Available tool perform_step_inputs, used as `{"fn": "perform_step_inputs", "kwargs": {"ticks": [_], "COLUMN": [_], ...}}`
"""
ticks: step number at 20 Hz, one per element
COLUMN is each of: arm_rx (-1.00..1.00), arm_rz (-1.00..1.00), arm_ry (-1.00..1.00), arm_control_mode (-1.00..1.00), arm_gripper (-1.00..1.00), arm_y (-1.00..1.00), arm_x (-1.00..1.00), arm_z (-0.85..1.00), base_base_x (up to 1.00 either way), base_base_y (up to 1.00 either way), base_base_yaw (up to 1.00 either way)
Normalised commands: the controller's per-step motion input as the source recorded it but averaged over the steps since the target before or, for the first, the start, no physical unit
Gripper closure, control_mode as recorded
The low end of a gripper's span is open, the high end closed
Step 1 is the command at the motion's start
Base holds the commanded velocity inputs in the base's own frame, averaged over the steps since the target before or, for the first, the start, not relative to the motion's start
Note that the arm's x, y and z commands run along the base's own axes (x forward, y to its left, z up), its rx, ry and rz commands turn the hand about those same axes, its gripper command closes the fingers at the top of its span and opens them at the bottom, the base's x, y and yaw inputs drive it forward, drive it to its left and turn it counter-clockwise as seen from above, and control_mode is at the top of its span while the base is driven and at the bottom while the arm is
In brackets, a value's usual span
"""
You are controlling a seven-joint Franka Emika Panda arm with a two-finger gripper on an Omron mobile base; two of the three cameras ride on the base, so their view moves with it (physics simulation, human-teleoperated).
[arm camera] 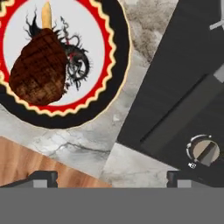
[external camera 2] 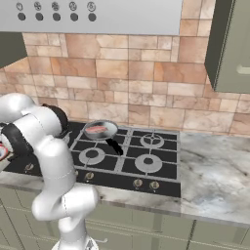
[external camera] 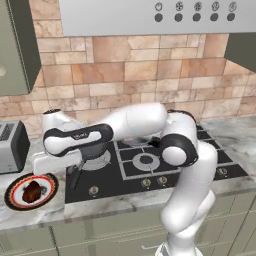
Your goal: Place one of the steaks on the plate and the other in the bowl. Then place the bowl in the fridge.
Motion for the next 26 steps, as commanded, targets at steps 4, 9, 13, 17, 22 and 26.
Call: {"fn": "perform_step_inputs", "kwargs": {"ticks": [4,9,13,17,22,26], "arm_rx": [0.12,0.01,-0.11,-0.09,-0.09,-0.07], "arm_rz": [-0.03,-0.1,-0.15,-0.15,-0.14,-0.2], "arm_ry": [0.01,0.04,0.04,0.0,0.07,0.12], "arm_control_mode": [-1.0,-1.0,-1.0,-1.0,-1.0,-1.0], "arm_gripper": [-1.0,-1.0,-1.0,-1.0,-1.0,-1.0], "arm_y": [-0.76,-0.84,-0.61,-0.54,-0.53,-0.62], "arm_x": [0.0,0.0,0.07,0.12,0.11,0.12], "arm_z": [0.49,0.23,0.28,0.39,0.26,0.09], "base_base_x": [0.0,0.0,0.0,0.0,0.0,0.0], "base_base_y": [0.0,0.0,0.0,0.0,0.0,0.0], "base_base_yaw": [0.0,0.0,0.0,0.0,0.0,0.0]}}
